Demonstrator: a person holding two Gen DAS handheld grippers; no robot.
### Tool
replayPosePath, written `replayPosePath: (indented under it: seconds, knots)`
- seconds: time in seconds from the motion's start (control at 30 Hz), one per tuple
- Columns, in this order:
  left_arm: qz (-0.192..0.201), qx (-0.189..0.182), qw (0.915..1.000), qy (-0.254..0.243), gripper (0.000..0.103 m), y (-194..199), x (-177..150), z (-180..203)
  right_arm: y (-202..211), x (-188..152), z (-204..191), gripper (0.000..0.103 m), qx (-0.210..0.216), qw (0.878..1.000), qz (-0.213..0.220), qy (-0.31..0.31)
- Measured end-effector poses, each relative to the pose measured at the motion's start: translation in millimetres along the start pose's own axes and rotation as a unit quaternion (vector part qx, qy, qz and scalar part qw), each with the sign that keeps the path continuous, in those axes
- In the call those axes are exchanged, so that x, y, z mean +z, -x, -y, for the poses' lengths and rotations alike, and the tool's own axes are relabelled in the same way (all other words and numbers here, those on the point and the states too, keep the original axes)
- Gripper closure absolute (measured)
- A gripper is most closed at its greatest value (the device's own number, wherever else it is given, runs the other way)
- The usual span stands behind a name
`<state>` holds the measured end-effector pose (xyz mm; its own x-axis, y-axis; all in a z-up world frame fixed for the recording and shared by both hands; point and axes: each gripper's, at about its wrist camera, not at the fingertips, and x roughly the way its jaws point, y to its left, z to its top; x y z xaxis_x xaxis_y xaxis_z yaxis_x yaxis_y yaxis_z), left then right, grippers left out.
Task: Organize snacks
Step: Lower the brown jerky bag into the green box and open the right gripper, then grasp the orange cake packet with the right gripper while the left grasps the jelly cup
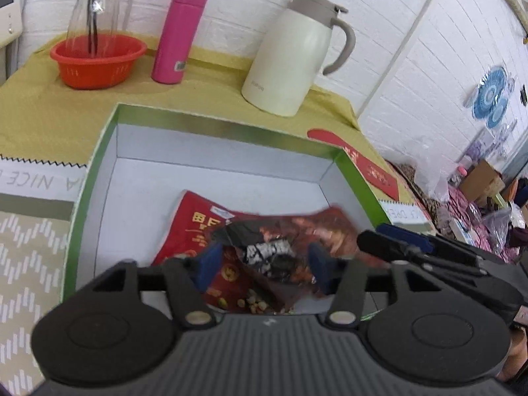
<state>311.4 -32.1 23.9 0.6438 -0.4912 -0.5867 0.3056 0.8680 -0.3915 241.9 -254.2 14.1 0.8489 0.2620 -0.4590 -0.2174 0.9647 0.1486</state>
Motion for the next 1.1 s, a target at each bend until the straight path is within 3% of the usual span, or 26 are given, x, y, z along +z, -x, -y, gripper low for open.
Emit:
replayPosePath:
  seconds: [0.03,0.17,0.27,0.4,0.63,0.8,0.9,0.97,1.1]
  knots:
    - [0.016,0.006,0.9999,0.003,0.04,5,1,0,3,0,-3,0.0,-0.003,1.0,0.01,0.01]
    - [0.05,0.042,0.9978,-0.015,0.029,24,4,7,17,1,-7,0.0,0.012,0.999,0.041,0.022]
    - [0.065,0.073,0.9948,-0.029,0.012,38,2,13,25,1,-11,0.0,0.011,0.999,0.035,0.021]
    - [0.082,0.079,0.9928,-0.039,0.013,59,-3,19,40,-2,-20,0.0,0.01,0.999,0.029,0.028]
    - [0.106,0.067,0.9906,-0.054,0.012,112,-18,35,94,-5,-52,0.0,0.017,0.994,0.061,0.085]
    - [0.121,0.058,0.9882,-0.073,0.012,159,-41,45,142,-12,-74,0.0,0.024,0.989,0.096,0.109]
    - [0.127,0.043,0.9892,-0.06,0.012,188,-59,39,163,-21,-83,0.0,0.034,0.988,0.107,0.105]
    - [0.123,0.052,0.9895,-0.055,0.012,204,-72,33,173,-31,-87,0.0,0.04,0.987,0.118,0.1]
    - [0.123,0.085,0.9873,-0.053,0.012,222,-103,21,175,-54,-95,0.0,0.048,0.993,0.066,0.08]
